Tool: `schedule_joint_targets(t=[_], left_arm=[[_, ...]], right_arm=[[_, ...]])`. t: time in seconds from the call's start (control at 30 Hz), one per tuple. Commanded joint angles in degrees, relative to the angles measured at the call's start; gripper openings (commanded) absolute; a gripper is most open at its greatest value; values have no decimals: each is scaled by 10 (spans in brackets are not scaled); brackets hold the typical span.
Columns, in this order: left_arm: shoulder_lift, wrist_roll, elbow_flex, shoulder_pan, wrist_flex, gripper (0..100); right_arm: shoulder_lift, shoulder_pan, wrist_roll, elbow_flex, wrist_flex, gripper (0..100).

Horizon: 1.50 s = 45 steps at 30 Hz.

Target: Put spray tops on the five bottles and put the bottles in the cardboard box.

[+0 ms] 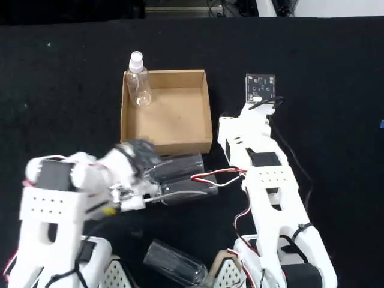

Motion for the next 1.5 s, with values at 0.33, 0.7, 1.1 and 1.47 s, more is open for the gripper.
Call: schedule_joint_targets(t=[0.33, 0.7, 1.1, 1.47], left_arm=[[35, -4, 126, -492, -281, 95], [238, -47, 117, -607, -365, 99], [275, -77, 65, -595, -364, 390], [283, -18, 23, -503, -370, 354]], right_arm=[[0, 7, 0, -5, -19, 159], [0, 6, 0, -4, -19, 159], [0, 6, 0, -4, -18, 159], [0, 6, 0, -4, -18, 159]])
